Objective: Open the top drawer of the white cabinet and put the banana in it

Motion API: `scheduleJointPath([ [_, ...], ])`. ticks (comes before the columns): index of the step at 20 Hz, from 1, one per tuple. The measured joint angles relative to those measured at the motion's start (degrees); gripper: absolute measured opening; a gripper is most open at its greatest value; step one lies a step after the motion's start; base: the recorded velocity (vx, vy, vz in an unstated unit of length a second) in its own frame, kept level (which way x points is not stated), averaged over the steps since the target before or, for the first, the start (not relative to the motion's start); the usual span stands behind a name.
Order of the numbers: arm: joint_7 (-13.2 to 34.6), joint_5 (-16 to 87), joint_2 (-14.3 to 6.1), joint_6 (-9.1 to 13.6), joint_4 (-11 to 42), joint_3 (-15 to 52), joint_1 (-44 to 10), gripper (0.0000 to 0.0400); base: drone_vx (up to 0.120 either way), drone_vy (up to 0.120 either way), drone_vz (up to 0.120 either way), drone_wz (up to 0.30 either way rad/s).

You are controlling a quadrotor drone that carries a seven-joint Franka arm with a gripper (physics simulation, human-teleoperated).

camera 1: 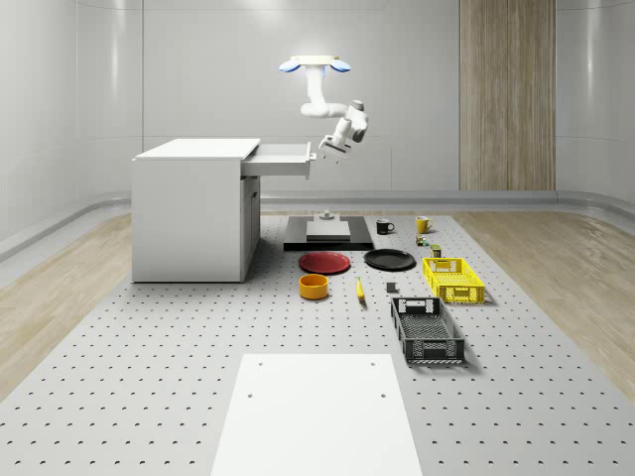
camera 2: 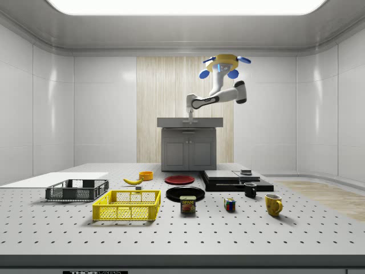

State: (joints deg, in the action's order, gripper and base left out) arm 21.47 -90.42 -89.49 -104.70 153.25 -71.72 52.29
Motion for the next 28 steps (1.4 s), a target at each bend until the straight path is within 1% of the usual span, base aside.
scheduleJointPath([
  [2, -3.72, -4.08, -1.15, 1.27, 1.48, -0.83, 1.34, 0.04, 0.12, 0.12, 0.0, 0.0],
  [4, -6.35, -6.89, -1.85, 2.49, 2.45, -1.39, 2.4, 0.04, 0.12, 0.12, 0.0, 0.0],
  [9, -9.93, -10.64, -2.61, 4.66, 3.69, -2.12, 4.0, 0.04, 0.12, 0.12, 0.0, 0.0],
  [13, -11.17, -11.94, -2.79, 5.59, 4.1, -2.35, 4.6, 0.04, 0.12, 0.12, 0.0, 0.0],
  [18, -11.84, -12.69, -2.81, 6.2, 4.32, -2.48, 4.92, 0.04, 0.12, 0.0, 0.0, 0.0],
  [28, -12.19, -13.17, -2.67, 6.7, 4.46, -2.54, 5.07, 0.04, 0.12, 0.0, -0.12, 0.0],
])
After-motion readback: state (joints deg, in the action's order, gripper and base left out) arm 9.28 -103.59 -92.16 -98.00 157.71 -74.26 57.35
